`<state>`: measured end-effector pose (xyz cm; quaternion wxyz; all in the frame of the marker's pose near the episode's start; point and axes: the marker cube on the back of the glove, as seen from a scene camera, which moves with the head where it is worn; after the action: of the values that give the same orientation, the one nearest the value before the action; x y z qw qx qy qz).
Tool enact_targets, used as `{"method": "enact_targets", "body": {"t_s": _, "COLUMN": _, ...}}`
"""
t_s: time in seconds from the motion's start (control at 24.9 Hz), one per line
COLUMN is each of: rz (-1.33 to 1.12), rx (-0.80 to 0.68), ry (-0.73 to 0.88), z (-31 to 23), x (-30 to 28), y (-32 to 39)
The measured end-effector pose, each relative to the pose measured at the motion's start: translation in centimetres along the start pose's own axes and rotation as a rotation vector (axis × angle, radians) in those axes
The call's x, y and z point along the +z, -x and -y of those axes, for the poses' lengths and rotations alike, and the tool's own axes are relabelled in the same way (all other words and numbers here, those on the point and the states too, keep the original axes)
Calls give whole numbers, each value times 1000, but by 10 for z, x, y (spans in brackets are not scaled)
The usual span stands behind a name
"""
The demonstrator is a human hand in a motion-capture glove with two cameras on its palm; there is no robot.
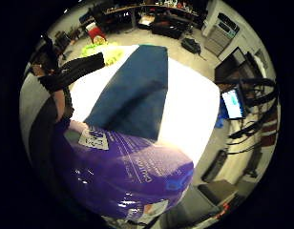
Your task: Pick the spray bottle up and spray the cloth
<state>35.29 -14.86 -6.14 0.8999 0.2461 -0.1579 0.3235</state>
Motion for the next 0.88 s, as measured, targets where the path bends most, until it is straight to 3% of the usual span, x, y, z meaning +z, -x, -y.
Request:
{"method": "enact_targets", "body": {"t_s": 0.44, "rz": 630, "rx": 4, "ry": -225, "z": -1, "x": -18, "y": 20}}
{"method": "enact_targets", "body": {"t_s": 0.88, "rz": 843, "rx": -142, "ry": -134, "z": 12, "x": 22, "y": 77}}
